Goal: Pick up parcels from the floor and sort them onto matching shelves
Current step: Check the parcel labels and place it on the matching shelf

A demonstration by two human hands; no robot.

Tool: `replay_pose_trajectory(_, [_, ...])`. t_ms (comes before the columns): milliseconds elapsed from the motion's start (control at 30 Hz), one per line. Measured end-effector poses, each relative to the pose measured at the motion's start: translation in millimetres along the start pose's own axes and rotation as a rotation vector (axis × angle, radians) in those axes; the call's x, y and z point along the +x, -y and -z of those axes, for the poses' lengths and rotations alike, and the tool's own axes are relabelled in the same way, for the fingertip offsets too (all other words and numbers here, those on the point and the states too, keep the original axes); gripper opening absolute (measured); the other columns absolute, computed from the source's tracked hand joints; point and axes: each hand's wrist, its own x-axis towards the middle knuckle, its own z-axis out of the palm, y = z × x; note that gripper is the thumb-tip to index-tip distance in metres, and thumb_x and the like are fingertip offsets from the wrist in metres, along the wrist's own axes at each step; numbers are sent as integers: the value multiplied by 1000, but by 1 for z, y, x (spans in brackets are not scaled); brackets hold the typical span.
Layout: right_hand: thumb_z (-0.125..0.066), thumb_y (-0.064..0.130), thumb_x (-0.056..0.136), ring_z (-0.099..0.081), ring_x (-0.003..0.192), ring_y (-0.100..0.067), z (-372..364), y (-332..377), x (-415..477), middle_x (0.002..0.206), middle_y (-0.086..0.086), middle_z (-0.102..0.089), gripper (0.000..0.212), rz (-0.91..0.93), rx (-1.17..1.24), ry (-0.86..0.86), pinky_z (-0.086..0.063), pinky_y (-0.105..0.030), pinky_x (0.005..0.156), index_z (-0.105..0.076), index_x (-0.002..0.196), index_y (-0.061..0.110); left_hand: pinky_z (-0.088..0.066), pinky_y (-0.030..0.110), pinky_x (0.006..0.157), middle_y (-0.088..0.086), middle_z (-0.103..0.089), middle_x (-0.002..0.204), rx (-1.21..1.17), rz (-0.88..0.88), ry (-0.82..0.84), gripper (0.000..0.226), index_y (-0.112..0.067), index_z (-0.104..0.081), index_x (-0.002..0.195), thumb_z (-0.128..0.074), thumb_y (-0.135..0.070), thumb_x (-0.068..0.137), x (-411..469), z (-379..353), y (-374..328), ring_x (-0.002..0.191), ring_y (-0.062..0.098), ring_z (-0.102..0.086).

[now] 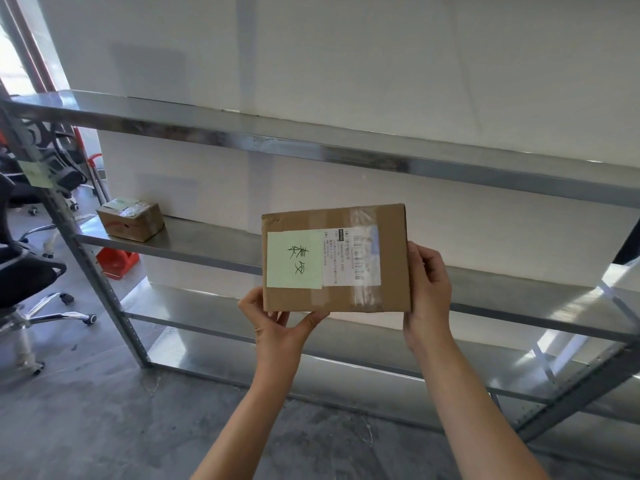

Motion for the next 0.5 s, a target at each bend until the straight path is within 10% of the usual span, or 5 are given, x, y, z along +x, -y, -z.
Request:
replay_pose_trajectory(133, [-55,26,104,-62,88,-22,1,1,3,92,-4,-69,21,48,1,-17,-49,-40,81,-67,88,20,-50,29,111,-25,-48,137,8,-7,44,102,-55,-32,132,-92,-10,63,-2,-1,-6,134,9,-55])
replay_pose_trajectory(267, [-43,26,108,-69,90,-5,-3,4,2,105,2,-74,29,24,-17,15,-55,-21,75,-70,109,15,-48,37,115,-17,-42,153,9,-32,38,104,-64,-31,138,-92,-21,65,-7,-4,-12,144,16,-47])
replay_pose_trajectory(500, [-39,35,107,-59,88,-15,-3,-2,-2,92,0,-65,31,30,105,-20,-46,-30,81,-55,88,16,-48,34,115,-14,-45,151,5,-6,88,92,-53,-35,134,-95,-30,68,-8,-9,-23,140,19,-52])
